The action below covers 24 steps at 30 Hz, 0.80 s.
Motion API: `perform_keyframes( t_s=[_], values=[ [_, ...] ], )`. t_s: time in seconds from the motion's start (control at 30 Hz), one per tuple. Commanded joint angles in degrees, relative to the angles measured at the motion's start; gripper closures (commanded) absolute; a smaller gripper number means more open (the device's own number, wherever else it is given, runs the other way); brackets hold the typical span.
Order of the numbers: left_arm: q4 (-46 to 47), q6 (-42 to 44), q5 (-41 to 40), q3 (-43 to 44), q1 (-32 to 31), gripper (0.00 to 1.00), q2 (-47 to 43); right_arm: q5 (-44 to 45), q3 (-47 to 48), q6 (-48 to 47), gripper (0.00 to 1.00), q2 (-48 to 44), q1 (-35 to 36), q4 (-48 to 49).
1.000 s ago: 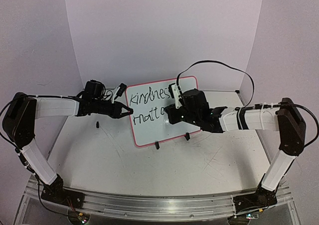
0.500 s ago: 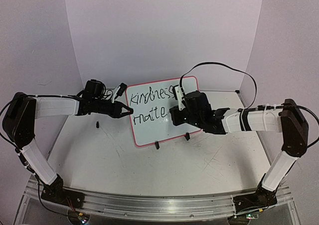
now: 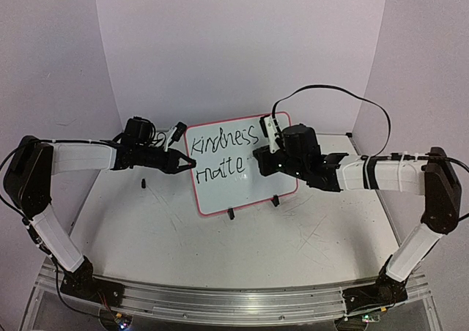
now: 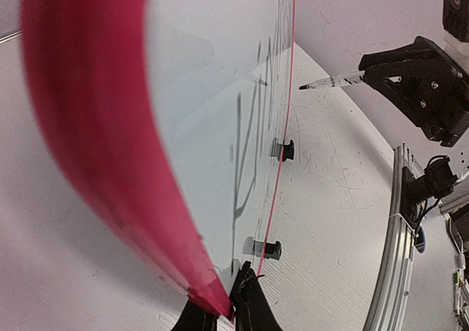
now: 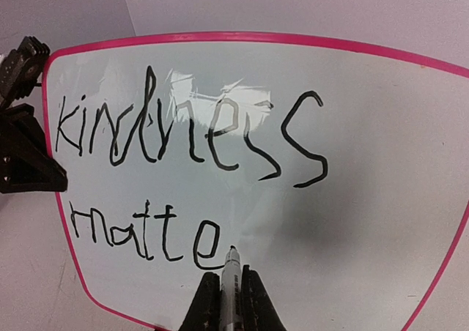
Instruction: Write a sentence on the whiteboard
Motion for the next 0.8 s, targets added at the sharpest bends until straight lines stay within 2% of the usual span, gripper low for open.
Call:
perform_keyframes(
  t_s=[0.0, 0.4, 0.77],
  values=[
    [-1.27, 5.44, -12.92, 1.49, 0.90, 1.00, 0.24, -2.39, 3.26, -0.65, 1.00, 1.94, -0.60, 2.13],
    [-1.36, 5.52, -13.02, 1.53, 0.92, 1.00, 0.10, -1.22, 4.73, -0.60, 1.00, 4.37, -0.60, 2.54],
    [-1.32, 5.53, -13.10, 1.41, 0.92, 1.00, -0.10, 0.95, 1.10, 0.02, 1.00, 1.92, -0.56, 1.80]
  ],
)
